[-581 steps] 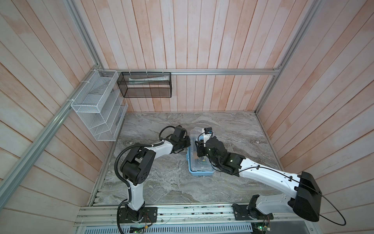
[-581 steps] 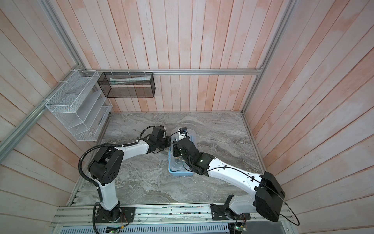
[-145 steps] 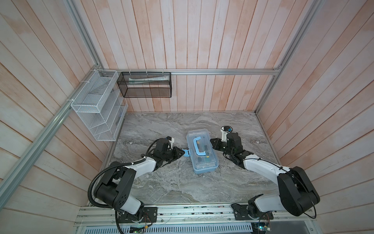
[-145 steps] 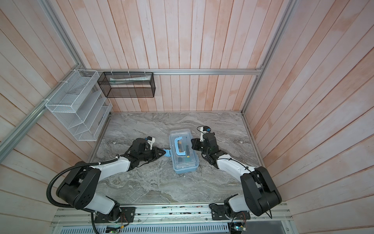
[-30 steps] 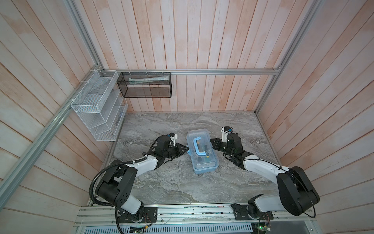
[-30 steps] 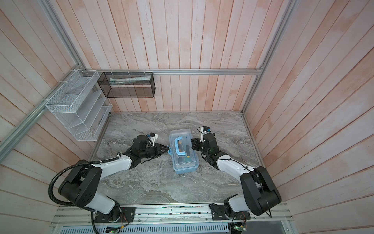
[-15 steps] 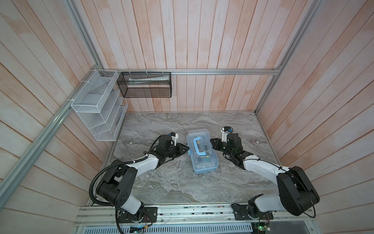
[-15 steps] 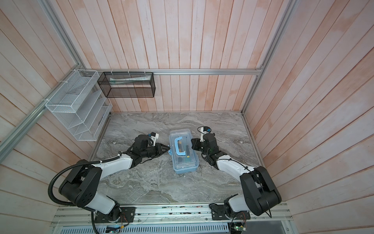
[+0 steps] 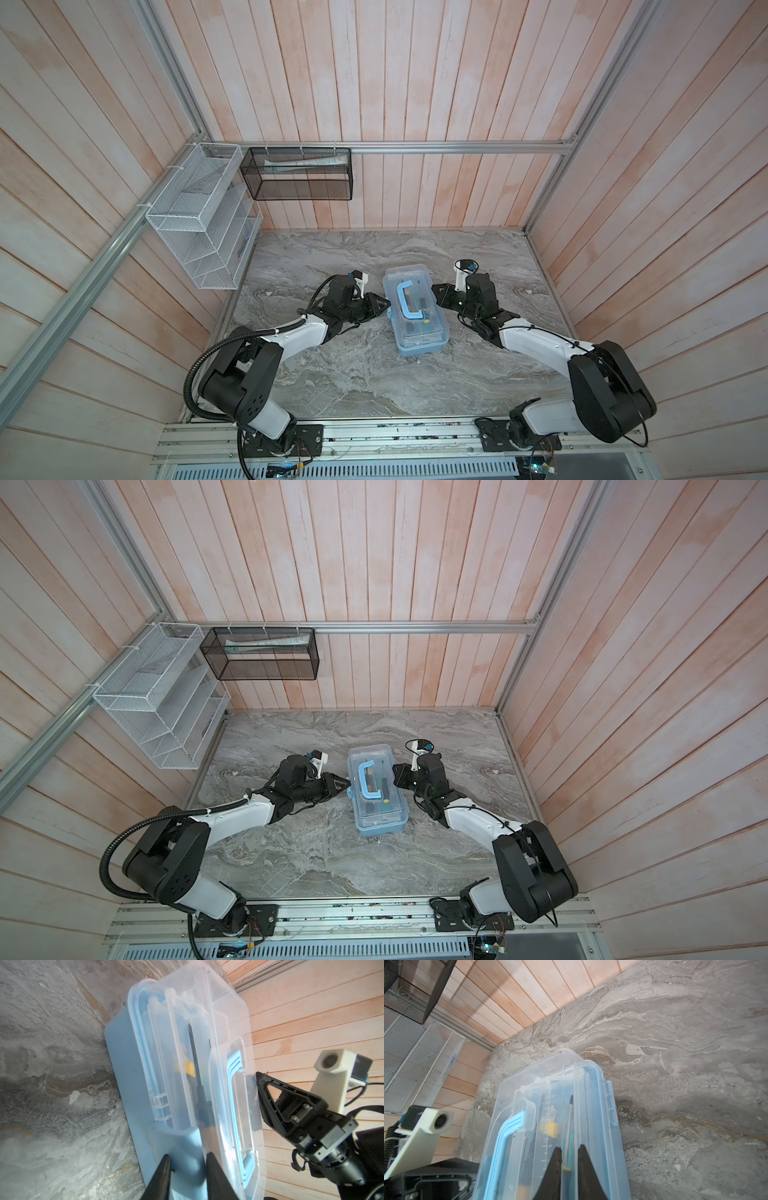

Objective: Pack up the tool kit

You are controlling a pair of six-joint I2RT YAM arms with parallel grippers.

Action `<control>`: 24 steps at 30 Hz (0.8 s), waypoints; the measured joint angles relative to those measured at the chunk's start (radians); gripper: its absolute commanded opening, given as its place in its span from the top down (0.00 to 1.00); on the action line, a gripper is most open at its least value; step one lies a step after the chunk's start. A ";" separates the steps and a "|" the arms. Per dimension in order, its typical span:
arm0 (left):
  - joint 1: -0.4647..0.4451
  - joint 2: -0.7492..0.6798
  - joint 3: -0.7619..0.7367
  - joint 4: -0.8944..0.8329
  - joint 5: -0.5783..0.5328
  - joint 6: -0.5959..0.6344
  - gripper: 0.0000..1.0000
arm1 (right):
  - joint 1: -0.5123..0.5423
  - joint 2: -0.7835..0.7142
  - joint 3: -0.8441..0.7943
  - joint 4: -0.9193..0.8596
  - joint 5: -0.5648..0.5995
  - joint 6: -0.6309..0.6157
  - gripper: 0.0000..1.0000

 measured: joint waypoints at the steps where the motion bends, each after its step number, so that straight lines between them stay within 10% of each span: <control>1: 0.000 0.002 0.002 0.000 0.000 0.000 0.70 | 0.000 0.000 0.000 0.000 0.000 0.000 0.86; 24: -0.006 0.018 0.008 0.003 -0.028 -0.015 0.58 | 0.000 0.005 0.000 0.006 0.000 -0.003 0.86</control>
